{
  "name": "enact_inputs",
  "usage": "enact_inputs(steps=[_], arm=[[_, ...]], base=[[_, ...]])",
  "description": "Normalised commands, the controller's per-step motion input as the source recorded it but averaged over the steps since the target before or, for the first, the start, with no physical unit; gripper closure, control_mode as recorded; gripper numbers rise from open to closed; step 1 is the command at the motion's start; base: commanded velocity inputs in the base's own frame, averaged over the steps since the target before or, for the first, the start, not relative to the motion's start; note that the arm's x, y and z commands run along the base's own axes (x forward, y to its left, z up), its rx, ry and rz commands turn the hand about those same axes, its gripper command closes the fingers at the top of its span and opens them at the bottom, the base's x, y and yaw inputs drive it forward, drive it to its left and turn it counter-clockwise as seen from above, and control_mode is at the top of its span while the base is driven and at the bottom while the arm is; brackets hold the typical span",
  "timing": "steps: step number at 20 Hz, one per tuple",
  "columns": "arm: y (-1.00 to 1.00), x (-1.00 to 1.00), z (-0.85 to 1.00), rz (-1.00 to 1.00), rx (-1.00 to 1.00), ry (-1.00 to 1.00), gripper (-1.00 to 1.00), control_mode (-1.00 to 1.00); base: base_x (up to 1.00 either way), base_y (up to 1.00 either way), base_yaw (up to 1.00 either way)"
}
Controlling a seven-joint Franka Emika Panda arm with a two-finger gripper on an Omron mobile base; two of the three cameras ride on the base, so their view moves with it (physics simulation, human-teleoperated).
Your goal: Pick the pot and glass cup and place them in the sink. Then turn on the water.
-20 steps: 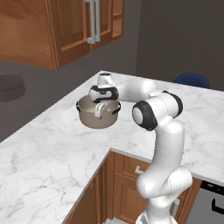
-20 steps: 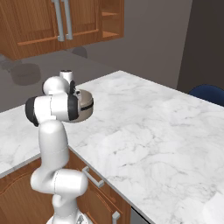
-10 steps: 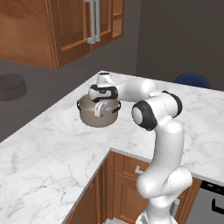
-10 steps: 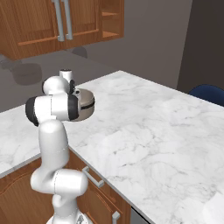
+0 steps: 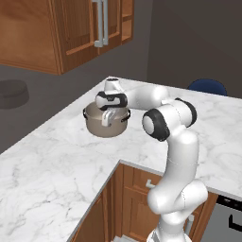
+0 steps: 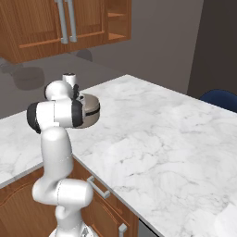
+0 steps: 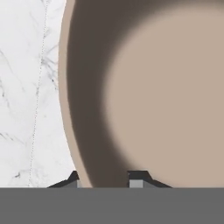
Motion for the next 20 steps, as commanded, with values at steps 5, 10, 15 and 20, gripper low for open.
enact_inputs(steps=[5, 10, 15, 20], arm=[[-0.03, 0.0, 0.03, 0.02, 0.0, 0.0, 1.0, -1.0], [-0.04, -0.01, 0.11, 0.0, 0.0, 0.0, 1.0, -1.0], [-0.1, -0.12, 0.19, 0.0, 0.0, -0.01, 1.0, -1.0], [-0.14, -0.19, 0.2, 0.0, 0.0, -0.04, 1.0, -1.0]], base=[[0.0, 0.0, 0.0], [0.0, 0.0, 0.0], [0.0, 0.0, 0.0], [0.0, 0.0, 0.0]])
